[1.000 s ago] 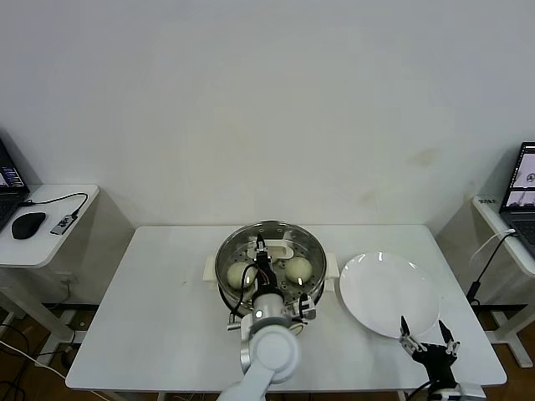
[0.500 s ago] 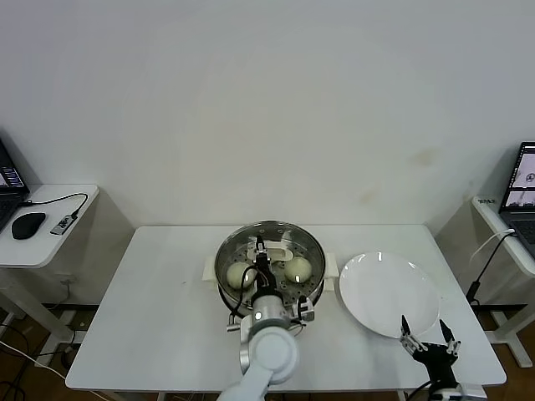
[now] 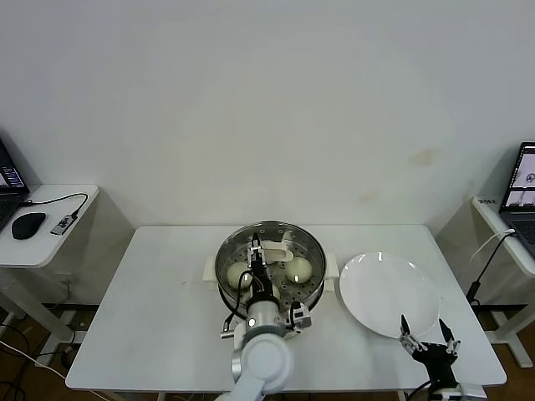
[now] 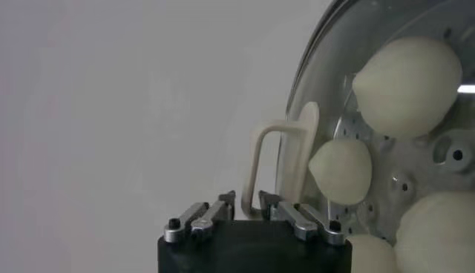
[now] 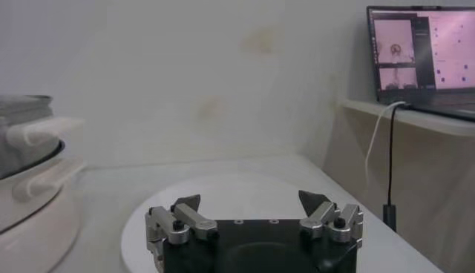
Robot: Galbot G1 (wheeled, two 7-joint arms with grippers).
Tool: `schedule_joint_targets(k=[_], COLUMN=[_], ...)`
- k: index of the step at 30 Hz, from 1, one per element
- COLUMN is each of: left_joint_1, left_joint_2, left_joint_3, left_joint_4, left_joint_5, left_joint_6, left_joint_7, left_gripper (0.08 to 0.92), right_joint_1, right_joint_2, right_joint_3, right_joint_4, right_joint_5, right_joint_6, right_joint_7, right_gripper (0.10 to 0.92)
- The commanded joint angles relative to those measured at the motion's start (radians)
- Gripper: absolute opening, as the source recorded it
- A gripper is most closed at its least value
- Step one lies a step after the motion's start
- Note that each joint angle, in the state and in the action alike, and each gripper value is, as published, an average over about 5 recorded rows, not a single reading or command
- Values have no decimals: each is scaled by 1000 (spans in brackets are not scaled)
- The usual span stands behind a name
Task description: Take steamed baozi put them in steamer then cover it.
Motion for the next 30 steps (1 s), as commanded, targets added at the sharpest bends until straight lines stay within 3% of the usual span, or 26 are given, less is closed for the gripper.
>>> schedule_joint_targets(k=[1, 10, 14, 19, 25, 30], left_joint_1=[63, 135, 159, 192, 306, 464], left_joint_2=[31, 78, 104, 165, 190, 180], left_joint_3=[5, 1, -86, -283, -579, -721], left_joint_4=[-134, -301, -428, -532, -408, -275], left_joint_5=[-52, -133, -292, -685, -1204, -1405], left_joint_6=[-49, -49, -70, -135, -467, -662], left_joint_7=[22, 63, 41, -15, -231, -300], left_gripper=[576, 804, 822, 823, 823, 823], right_joint_1=[-2, -6, -11, -19, -6, 6], right_joint_2=[0, -9, -29, -89, -147, -167], right_joint_3=[0, -5, -20, -83, -178, -242], right_joint_4=[-2, 7, 28, 50, 45, 26], right_joint_5=[-2, -2, 10, 30, 40, 36], right_joint_6=[0, -6, -16, -35, -20, -9], right_joint_7=[0, -2, 8, 32, 56, 72], right_gripper=[823, 823, 823, 823, 823, 823])
